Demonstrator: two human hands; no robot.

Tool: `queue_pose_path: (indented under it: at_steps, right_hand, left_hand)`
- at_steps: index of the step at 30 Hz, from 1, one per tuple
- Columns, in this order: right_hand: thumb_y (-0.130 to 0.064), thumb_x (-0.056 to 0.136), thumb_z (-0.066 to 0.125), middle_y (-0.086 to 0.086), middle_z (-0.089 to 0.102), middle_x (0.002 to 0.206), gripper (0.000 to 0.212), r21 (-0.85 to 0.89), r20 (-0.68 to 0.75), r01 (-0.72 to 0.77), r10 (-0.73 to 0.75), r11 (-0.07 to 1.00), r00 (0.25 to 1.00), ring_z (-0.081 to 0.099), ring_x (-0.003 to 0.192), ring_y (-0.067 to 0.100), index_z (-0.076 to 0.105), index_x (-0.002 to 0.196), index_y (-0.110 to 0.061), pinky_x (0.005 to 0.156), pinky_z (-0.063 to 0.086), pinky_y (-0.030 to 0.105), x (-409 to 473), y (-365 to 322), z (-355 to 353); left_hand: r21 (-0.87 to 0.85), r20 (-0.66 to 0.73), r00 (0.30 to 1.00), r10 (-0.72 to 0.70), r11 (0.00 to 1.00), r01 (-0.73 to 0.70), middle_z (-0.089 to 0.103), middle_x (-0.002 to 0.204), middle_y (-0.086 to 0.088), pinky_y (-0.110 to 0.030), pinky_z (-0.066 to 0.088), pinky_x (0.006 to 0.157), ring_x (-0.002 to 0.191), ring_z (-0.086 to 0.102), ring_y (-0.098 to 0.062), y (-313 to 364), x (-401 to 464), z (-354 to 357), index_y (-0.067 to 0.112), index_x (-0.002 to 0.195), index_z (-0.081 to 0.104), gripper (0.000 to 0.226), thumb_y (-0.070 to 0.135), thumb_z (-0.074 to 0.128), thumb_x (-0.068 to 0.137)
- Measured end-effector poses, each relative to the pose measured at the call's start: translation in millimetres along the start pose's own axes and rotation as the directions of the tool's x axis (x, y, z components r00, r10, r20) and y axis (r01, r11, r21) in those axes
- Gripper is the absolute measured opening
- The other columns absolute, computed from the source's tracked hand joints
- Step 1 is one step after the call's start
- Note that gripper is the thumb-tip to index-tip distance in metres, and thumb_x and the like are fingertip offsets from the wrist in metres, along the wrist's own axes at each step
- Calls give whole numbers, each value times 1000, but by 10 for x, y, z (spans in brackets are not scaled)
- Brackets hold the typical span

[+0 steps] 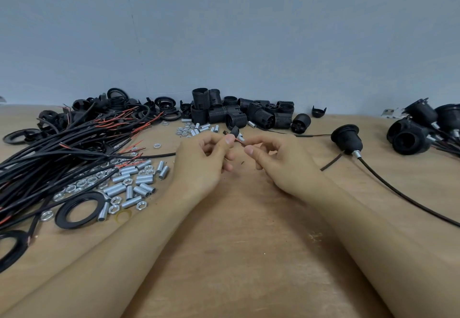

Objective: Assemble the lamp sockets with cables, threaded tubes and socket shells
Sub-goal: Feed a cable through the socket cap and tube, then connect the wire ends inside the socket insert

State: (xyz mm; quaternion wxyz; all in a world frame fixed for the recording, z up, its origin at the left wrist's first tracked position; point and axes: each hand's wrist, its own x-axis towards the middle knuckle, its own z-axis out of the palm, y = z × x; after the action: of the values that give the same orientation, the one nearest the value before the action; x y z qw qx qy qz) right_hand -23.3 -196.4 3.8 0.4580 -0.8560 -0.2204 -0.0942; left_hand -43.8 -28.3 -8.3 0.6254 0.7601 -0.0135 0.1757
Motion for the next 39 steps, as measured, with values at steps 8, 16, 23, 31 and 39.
queue_pose_path:
  at_steps: [8, 16, 23, 31, 39]
  right_hand:
    - [-9, 96, 52, -1, 72, 82, 14, 344, -69, -120, 153, 931, 986, 65, 48, 22, 58, 98, -22, 45, 47, 23, 43, 23, -67]
    - [-6, 97, 49, 2, 73, 86, 15, 553, -43, -175, 238, 814, 970, 72, 59, 33, 53, 96, -21, 39, 40, 18, 63, 21, -93]
    - [-4, 98, 49, 5, 74, 92, 18, 582, -45, -181, 253, 793, 966, 69, 54, 33, 51, 95, -21, 38, 39, 22, 38, 16, -124]
    - [-1, 94, 51, 3, 66, 73, 16, 617, -20, -216, 290, 756, 957, 61, 44, 30, 50, 93, -17, 37, 37, 24, 60, 49, -147]
    - [-15, 89, 64, 4, 56, 64, 17, 653, 161, -183, 101, 735, 982, 53, 44, 23, 60, 76, -25, 44, 40, 26, 10, -65, -72]
  left_hand:
    - [182, 64, 986, 153, 970, -162, 68, 64, 10, -32, 53, 58, 57, 63, -10, -1, -73, 28, 28, 73, 69, 19, 28, 67, 92]
    - [579, 282, 946, 159, 758, -300, 64, 79, 7, -12, 37, 68, 74, 55, -8, 251, 921, 227, 17, 86, 68, 9, 14, 61, 91]
    - [861, 323, 946, 4, 414, -296, 57, 101, -15, -36, 39, 64, 103, 56, -33, 105, 1511, 471, 11, 102, 62, 20, 20, 67, 85]
    - [740, 163, 975, 154, 635, -224, 58, 99, -7, -30, 43, 70, 101, 59, -27, 301, 1411, 464, 7, 99, 64, 31, 22, 73, 74]
    - [-103, -76, 996, -42, 994, 34, 75, 93, 4, -20, 55, 74, 88, 70, -7, 86, 63, -42, 20, 104, 70, 39, 33, 87, 71]
